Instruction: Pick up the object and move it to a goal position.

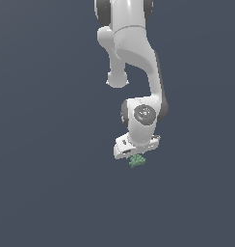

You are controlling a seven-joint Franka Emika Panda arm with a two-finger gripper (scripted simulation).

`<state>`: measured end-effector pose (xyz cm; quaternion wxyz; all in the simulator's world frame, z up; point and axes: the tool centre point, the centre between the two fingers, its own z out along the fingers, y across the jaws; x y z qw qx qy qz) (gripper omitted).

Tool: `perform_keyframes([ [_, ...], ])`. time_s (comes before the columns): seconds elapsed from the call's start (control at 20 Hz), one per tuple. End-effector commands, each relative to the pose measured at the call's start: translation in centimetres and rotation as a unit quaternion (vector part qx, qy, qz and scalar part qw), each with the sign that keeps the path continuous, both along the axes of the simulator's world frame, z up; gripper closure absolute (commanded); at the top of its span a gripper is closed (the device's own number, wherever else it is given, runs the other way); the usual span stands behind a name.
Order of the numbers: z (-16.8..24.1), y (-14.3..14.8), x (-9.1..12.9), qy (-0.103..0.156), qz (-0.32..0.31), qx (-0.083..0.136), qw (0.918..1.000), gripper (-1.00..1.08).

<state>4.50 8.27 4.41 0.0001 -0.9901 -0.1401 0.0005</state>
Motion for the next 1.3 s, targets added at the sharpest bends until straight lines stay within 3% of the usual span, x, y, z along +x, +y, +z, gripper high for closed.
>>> perform_keyframes([
  [0.0,0.5,-0.3,-0.2,0.000,0.000,0.000,1.0000,1.08],
  [0.45,4.1,-3.0,-2.5,0.000,0.000,0.000,1.0000,1.08],
  [1.25,15.6,-11.3,-9.5,-0.001,0.000,0.000,1.0000,1.08],
])
